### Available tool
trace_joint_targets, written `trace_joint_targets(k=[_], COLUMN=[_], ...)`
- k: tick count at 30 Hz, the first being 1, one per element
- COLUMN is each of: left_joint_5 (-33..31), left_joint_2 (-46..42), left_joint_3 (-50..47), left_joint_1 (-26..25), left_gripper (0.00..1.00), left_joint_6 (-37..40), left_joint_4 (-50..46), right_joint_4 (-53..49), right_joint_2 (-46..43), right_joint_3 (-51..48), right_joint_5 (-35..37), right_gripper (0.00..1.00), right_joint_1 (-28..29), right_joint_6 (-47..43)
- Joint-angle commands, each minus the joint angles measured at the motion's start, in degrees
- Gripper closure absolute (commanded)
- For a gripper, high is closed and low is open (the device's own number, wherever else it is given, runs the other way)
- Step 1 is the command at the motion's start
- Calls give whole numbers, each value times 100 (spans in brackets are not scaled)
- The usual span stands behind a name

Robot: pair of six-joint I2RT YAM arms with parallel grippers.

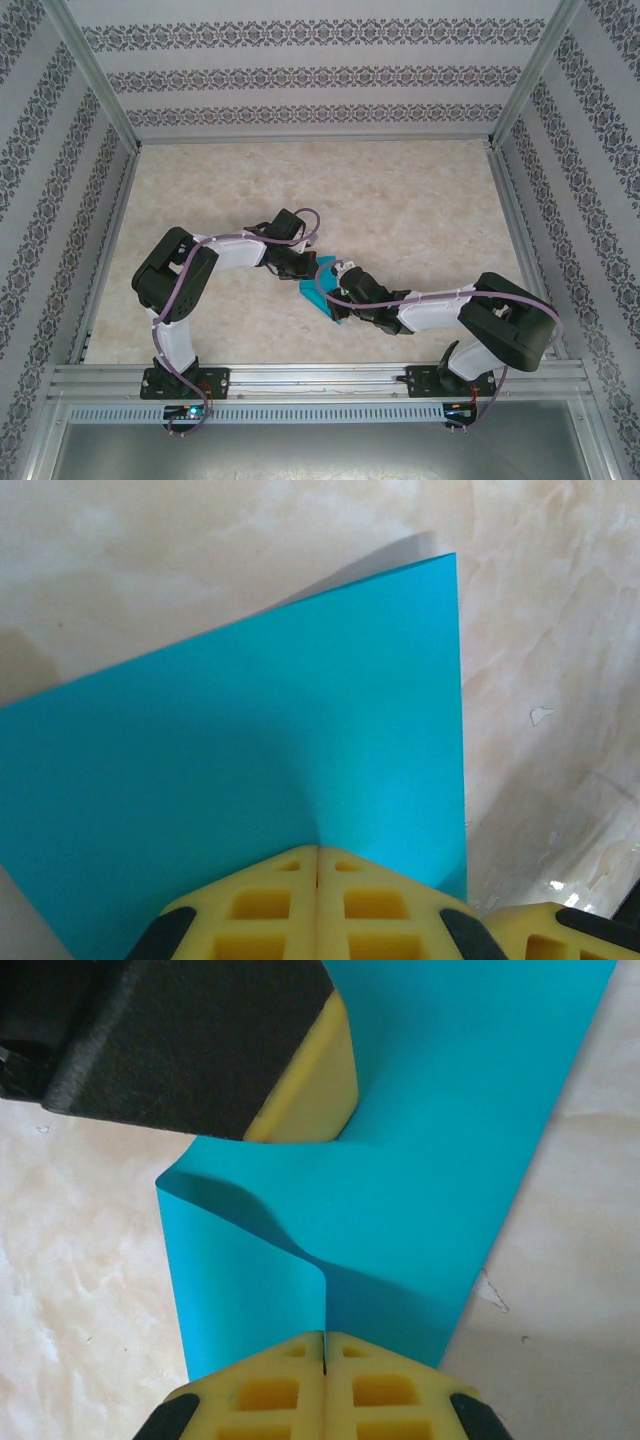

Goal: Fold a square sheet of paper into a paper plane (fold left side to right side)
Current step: Third fold the triangle at the center of the table.

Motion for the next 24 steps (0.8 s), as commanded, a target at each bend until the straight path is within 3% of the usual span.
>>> trace_joint_targets(k=[1,17,24], left_joint_5=[-359,-442,-456], left_joint_2=[305,103,-308], left_joint_3=[-58,91,432], left_joint_1=[-109,-87,152], left_gripper=[100,96,94], left_joint_6=[148,44,122], left_joint_4=[-458,-415,-616], right_joint_4=[-20,-27,23], right_joint_2=[70,245,264], right_joint_3=[93,-139,-231], right_joint_5=[-31,-105,-99], right_gripper=[100,100,100], right_joint_1=[-57,-40,-22], right_joint_6=[-81,86,147])
